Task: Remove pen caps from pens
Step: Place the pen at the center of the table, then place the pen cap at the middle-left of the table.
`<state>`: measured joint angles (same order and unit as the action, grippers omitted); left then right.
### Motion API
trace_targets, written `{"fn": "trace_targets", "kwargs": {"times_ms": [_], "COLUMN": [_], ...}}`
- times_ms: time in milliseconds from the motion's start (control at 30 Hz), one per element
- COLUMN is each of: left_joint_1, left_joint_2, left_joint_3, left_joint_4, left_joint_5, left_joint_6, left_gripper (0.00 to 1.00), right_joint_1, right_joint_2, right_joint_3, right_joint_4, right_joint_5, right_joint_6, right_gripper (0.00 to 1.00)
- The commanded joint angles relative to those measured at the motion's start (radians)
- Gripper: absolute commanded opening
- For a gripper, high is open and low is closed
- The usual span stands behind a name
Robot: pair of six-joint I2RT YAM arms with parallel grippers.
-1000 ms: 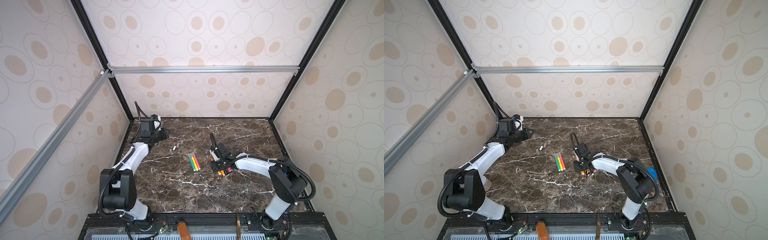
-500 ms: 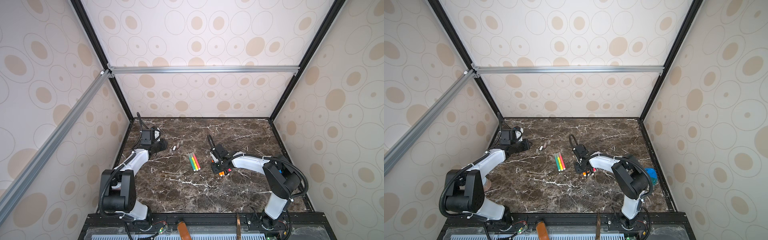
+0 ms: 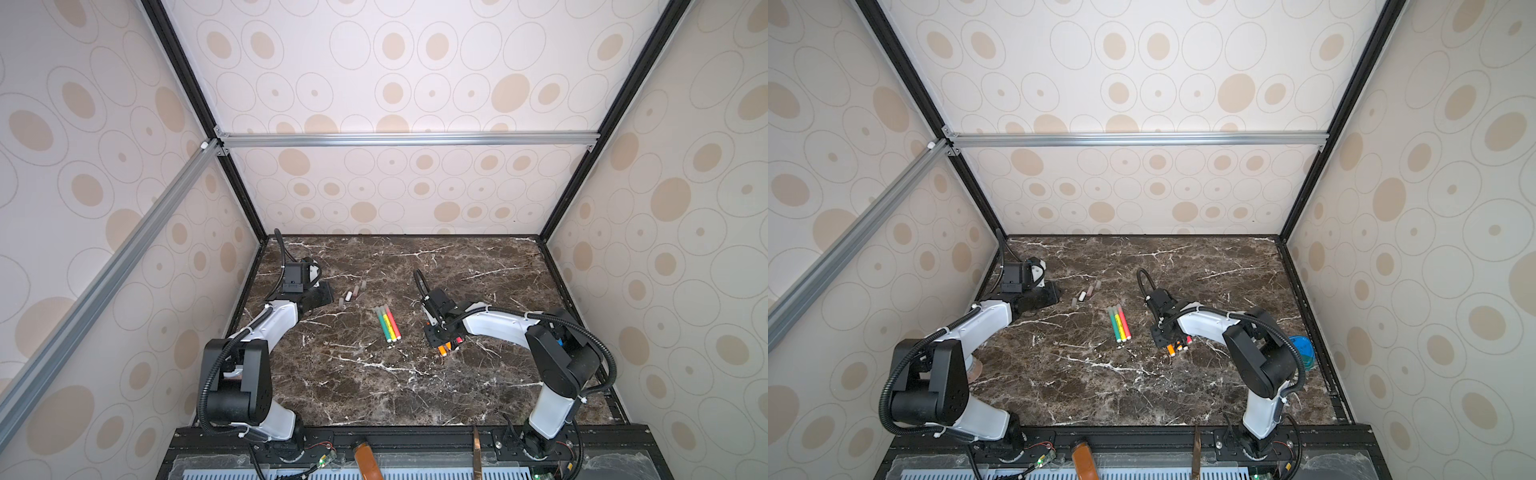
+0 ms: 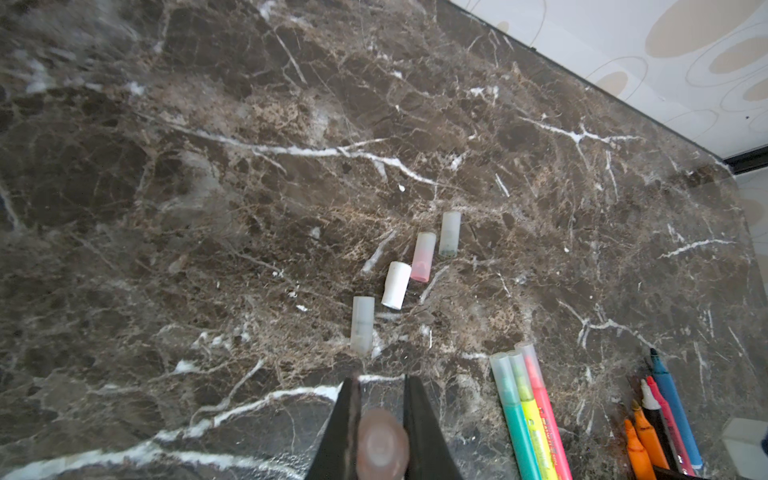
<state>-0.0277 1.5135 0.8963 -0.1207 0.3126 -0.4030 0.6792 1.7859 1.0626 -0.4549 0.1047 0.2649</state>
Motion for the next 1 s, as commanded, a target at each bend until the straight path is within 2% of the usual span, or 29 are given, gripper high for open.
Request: {"fn": "trace_targets", "kwargs": {"times_ms": [0,133,233,333,567,833,967], "left_joint_1": [0.008,0.009,0.009,0.008,0.008,0.009,0.008], "left_joint_2": [-0.028,-0.045,-0.049,-0.041,0.05,0.127,0.164], "left_joint_3": [-0.019,-0.046,-0.069,-0.088,-0.085,-0.05,-0.028], "left_joint_4": [0.004,0.012,0.025,0.039,0.074,0.087,0.103], "left_joint_5": [-0.018,-0.015,0.0,0.007,0.005,-0.032,-0.03], "left_joint_6": [0.012,0.006,0.0,-0.003,0.002,0.015,0.015], "left_gripper": [0.0,0.0,0.0,0.0,0.0,0.0,0.05], "right_joint_1": [0.001,0.002,0.002,0.001,0.002,0.001,0.002], "right_joint_2": [0.004,0.0,-0.018,-0.069,-0.186,-0.215,-0.207], "right_joint_3": [0.023,0.04,0.038,0.027,0.026,0.042,0.037], "right_joint_4": [-0.034,-0.039,-0.02,0.004,0.007,-0.013,-0.005], "right_joint_5": [0.055,0.081,0.051,0.019,0.01,0.004,-0.008], "right_joint_6": [-0.024,-0.037,-0.045,-0.042,-0.032,-0.029,-0.02], "right_gripper": [0.25,0.24,0.25,0.3,0.34,0.34,0.34]}}
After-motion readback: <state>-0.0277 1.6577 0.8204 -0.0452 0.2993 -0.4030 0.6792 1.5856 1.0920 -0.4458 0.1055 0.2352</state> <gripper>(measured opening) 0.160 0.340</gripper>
